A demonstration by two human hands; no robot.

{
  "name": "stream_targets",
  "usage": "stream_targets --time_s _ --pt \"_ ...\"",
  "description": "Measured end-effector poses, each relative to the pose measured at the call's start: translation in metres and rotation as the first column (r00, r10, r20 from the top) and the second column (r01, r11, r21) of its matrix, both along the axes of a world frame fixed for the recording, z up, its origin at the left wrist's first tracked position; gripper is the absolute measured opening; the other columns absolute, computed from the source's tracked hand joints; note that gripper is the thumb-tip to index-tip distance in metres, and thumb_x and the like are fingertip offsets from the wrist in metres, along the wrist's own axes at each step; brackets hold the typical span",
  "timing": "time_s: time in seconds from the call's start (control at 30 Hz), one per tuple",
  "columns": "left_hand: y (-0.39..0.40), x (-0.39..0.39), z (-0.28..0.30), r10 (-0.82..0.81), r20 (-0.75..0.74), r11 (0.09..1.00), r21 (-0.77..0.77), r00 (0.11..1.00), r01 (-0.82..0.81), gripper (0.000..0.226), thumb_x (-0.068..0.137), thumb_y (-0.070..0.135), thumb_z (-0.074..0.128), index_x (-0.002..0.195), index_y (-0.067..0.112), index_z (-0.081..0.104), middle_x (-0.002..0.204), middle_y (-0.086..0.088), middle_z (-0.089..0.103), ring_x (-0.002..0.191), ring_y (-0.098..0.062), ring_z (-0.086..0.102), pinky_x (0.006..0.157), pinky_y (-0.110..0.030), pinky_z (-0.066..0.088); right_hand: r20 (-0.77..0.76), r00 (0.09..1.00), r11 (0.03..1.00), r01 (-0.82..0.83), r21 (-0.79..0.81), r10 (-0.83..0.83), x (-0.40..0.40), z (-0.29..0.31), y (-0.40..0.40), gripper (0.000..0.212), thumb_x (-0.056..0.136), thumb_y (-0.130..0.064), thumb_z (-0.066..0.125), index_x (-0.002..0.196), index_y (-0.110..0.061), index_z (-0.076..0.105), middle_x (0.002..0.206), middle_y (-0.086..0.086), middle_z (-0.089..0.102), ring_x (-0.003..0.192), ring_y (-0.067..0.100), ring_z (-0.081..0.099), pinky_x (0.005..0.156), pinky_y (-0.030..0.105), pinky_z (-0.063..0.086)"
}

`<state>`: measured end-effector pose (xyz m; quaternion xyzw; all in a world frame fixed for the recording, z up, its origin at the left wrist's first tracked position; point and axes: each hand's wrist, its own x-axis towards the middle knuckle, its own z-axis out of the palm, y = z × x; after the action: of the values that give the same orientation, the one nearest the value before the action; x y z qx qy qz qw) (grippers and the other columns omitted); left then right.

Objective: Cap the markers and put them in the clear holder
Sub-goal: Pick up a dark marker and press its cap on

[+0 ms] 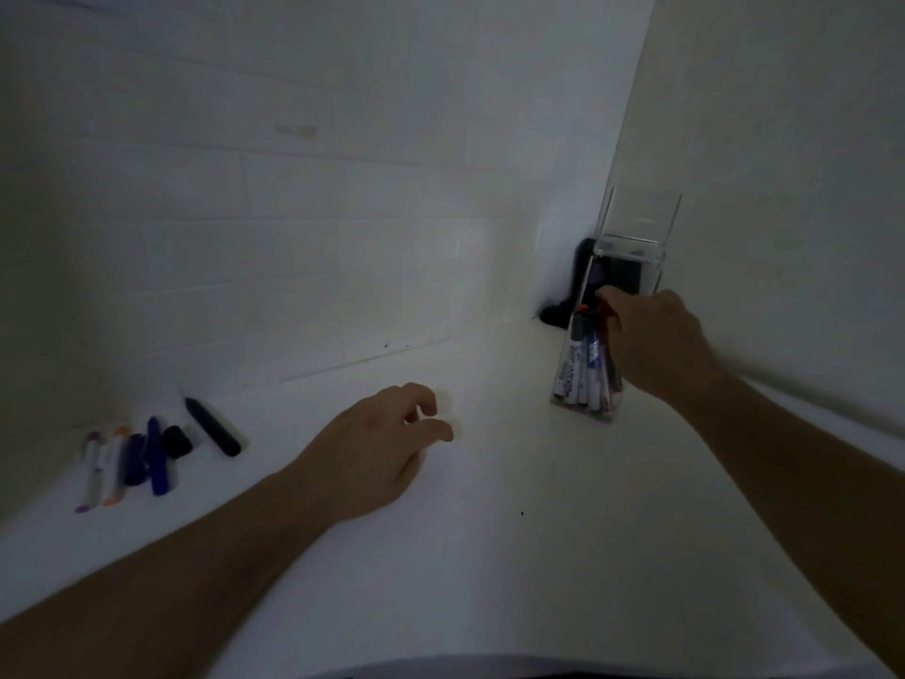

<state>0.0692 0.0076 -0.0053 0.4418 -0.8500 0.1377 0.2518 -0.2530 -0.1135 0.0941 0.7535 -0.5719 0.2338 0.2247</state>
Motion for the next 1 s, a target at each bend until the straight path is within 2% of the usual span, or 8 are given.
stream_targets --time_s 0.2,0.37,0.47,0.6,0.7,0.83,0.9,1.0 --pt "0.0 0.001 0.0 -0.015 -0.009 1.0 -0.002 1.0 0.015 0.031 0.09 0.018 0.052 0.116 0.032 0.063 0.124 0.003 0.051 0.094 -0.013 0.054 0.073 -0.03 0.048 -0.088 0.982 0.986 0.166 -0.027 -0.168 0.0 -0.017 0.009 0.029 0.095 -0.031 0.049 0.122 -0.026 0.058 0.088 0.006 0.064 0.087 0.027 0.049 0.074 0.041 0.037" --pt "-0.002 0.005 0.001 -0.031 -0.003 1.0 -0.007 1.0 0.031 0.026 0.088 0.017 0.056 0.109 0.03 0.067 0.117 0.002 0.054 0.091 -0.014 0.055 0.072 -0.028 0.048 -0.082 0.982 0.984 0.163 -0.07 -0.168 0.008 -0.021 0.019 0.048 0.09 -0.033 0.057 0.136 -0.023 0.05 0.125 0.008 0.054 0.105 0.035 0.047 0.084 0.048 0.045" --pt "-0.007 0.019 0.013 -0.005 0.032 1.0 -0.001 0.999 0.005 0.027 0.082 0.014 0.058 0.1 0.029 0.071 0.11 0.003 0.059 0.088 -0.015 0.057 0.07 -0.031 0.051 -0.038 0.999 0.984 -0.02 -0.176 0.013 0.037 -0.022 0.032 0.048 0.084 -0.028 0.062 0.131 -0.023 0.056 0.123 0.007 0.052 0.107 0.036 0.045 0.083 0.048 0.042" --pt "-0.005 0.054 0.04 0.126 -0.059 0.992 0.023 0.99 -0.125 0.025 0.085 0.013 0.062 0.098 0.031 0.072 0.108 0.008 0.06 0.095 -0.013 0.058 0.079 -0.03 0.05 0.079 0.948 0.951 -0.308 -0.019 0.309 0.1 -0.037 0.043 0.046 0.084 -0.028 0.062 0.13 -0.029 0.059 0.122 0.001 0.055 0.109 0.03 0.049 0.086 0.044 0.045" --pt "0.003 0.087 0.053 0.235 -0.146 0.972 0.024 0.961 -0.234 0.025 0.085 0.009 0.064 0.095 0.03 0.074 0.104 0.007 0.06 0.093 -0.014 0.059 0.082 -0.029 0.048 0.155 0.868 0.86 -0.492 0.137 0.471 0.159 -0.056 0.054 0.044 0.084 -0.031 0.055 0.127 -0.03 0.061 0.127 -0.003 0.058 0.113 0.027 0.052 0.091 0.047 0.048" --pt "0.016 0.127 0.053 0.395 -0.275 0.913 0.012 0.877 -0.408 0.028 0.084 0.004 0.061 0.092 0.027 0.075 0.102 0.006 0.061 0.094 -0.016 0.061 0.085 -0.033 0.05 0.263 0.674 0.618 -0.739 0.27 0.691 0.234 -0.08 0.074 0.044 0.088 -0.032 0.054 0.13 -0.023 0.062 0.13 0.002 0.058 0.116 0.027 0.055 0.102 0.042 0.046" --pt "0.025 0.147 0.051 0.48 -0.335 0.869 0.058 0.81 -0.491 0.031 0.085 0.004 0.058 0.092 0.029 0.074 0.103 0.008 0.06 0.093 -0.012 0.058 0.084 -0.028 0.046 0.285 0.604 0.506 -0.789 0.349 0.745 0.269 -0.088 0.086 0.046 0.092 -0.034 0.057 0.136 -0.022 0.057 0.135 0.003 0.055 0.119 0.027 0.052 0.105 0.04 0.043" --pt "0.038 0.165 0.054 0.56 -0.403 0.821 0.156 0.724 -0.549 0.041 0.08 0.0 0.054 0.089 0.036 0.07 0.098 0.01 0.061 0.087 -0.009 0.056 0.079 -0.026 0.045 0.279 0.568 0.425 -0.793 0.437 0.774 0.31 -0.095 0.096 0.046 0.094 -0.038 0.053 0.138 -0.024 0.051 0.127 0.004 0.053 0.11 0.029 0.052 0.095 0.045 0.048"
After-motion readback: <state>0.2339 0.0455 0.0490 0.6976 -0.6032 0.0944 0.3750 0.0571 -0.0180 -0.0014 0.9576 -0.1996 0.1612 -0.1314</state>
